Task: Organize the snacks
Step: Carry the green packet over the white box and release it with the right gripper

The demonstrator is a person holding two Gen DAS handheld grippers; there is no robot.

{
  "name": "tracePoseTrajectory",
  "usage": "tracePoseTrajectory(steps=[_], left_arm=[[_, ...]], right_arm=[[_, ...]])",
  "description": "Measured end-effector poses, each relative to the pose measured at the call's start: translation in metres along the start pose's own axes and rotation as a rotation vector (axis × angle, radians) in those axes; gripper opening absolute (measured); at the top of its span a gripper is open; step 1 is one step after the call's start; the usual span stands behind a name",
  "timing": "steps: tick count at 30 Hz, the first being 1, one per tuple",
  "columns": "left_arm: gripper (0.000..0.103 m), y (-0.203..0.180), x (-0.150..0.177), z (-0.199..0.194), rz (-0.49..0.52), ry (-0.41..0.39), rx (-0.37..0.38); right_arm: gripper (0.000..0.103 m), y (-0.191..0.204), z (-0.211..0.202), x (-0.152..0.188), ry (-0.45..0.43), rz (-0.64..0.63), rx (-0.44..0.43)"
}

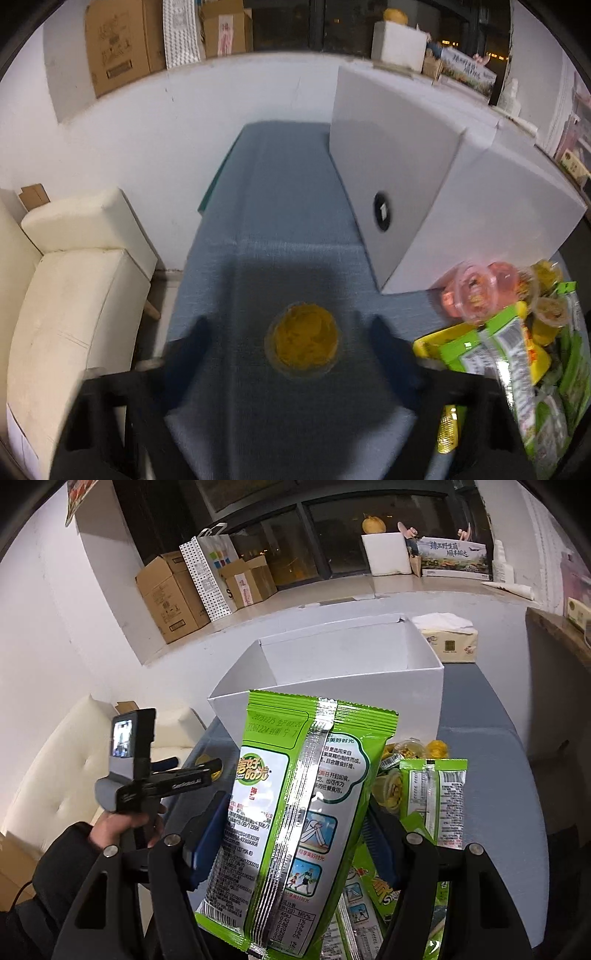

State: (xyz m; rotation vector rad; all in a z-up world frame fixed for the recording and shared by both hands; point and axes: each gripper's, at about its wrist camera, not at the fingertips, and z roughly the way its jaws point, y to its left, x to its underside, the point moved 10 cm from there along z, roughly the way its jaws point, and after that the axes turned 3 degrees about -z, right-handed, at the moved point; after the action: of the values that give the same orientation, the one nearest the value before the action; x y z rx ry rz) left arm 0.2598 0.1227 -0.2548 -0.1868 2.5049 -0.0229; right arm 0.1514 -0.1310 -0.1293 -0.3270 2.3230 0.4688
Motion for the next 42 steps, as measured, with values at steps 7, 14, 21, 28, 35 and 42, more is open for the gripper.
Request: tracePoseTrajectory(steps=[7,14,21,28,35,42], left_arm=[[0.040,-0.002,0.004,-0.001,-0.023,-0.034,0.073],[0.037,-0.025,-0.001,-0.045,0.035,-0.104,0.135],[0.038,-0.075,-0.018,-0.121,0.116,-0.224,0.223],[0.038,-0.128,-0.075,-0.171,0.202,-0.348,0.286],[0.038,-0.139,-0.147,-0.153,0.199,-0.371,0.272],[0.039,-0.132,-0.167,-0.083,0.166,-0.279,0.249]], right_arm=[[0.073,-0.009,0.004,0.007,0.014,0.017,0.013],[0.073,-0.006,0.008,0.008,0.016,0.020,0.000],[0.073,-0.008,0.004,-0.007,-0.014,0.016,-0.014],[0.073,-0.021,-0.006,-0.063,-0.099,-0.013,0.002],[0.073,-0.047,0.023,-0.150,-0.138,0.003,-0.001],[0.073,-0.070,0.091,-0.195,-0.049,-0.014,0.067]])
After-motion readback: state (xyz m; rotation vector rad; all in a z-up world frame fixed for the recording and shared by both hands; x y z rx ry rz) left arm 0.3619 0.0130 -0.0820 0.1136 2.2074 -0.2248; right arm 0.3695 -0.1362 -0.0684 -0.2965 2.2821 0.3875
